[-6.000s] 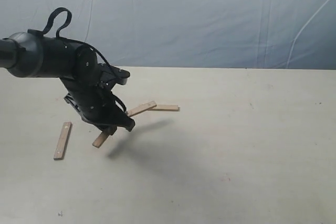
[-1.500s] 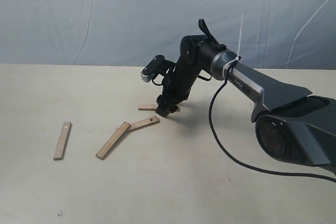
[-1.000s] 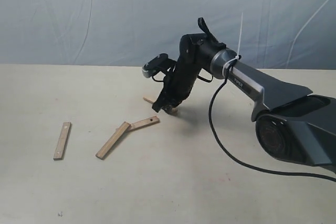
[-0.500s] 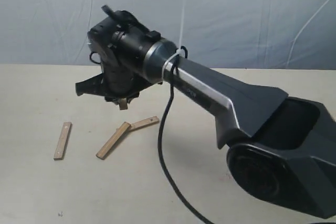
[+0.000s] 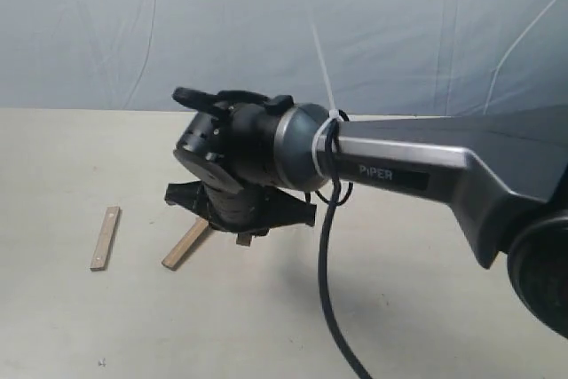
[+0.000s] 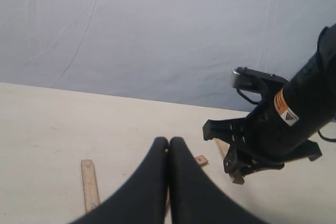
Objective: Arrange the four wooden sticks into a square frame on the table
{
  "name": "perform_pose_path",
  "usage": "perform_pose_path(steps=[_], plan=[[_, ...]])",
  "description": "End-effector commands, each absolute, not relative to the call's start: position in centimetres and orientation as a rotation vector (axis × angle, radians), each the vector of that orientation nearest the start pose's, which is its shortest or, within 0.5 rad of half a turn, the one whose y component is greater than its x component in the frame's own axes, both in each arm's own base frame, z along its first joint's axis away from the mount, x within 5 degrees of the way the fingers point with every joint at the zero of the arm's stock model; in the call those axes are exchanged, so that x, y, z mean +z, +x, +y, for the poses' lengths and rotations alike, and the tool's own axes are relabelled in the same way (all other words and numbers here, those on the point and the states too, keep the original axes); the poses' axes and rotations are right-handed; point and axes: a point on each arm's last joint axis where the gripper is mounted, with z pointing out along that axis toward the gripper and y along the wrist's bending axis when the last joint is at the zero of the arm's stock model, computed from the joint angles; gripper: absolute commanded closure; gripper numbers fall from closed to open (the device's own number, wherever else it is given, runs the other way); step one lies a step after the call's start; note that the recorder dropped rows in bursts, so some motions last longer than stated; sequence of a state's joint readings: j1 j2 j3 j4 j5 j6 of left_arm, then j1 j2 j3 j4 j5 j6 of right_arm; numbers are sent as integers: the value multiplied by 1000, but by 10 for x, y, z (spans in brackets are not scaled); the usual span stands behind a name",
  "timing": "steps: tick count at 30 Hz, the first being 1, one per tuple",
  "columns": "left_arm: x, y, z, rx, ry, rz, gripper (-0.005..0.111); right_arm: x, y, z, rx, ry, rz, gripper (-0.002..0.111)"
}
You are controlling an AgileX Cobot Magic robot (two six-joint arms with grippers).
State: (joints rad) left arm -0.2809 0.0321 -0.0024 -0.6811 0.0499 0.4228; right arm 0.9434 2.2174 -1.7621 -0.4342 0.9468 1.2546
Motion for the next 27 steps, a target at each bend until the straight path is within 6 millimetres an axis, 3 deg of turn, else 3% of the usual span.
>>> perform_pose_path(steps=[1, 10, 27], plan=[[208, 55, -20, -459, 51, 1570, 107, 156, 306, 352, 166, 183, 2669, 108], [208, 55, -20, -461, 47, 1569, 107, 133, 316, 352, 142, 184, 2642, 108], [208, 55, -20, -470, 38, 1568, 107, 101, 328, 354, 284, 258, 2673, 108]])
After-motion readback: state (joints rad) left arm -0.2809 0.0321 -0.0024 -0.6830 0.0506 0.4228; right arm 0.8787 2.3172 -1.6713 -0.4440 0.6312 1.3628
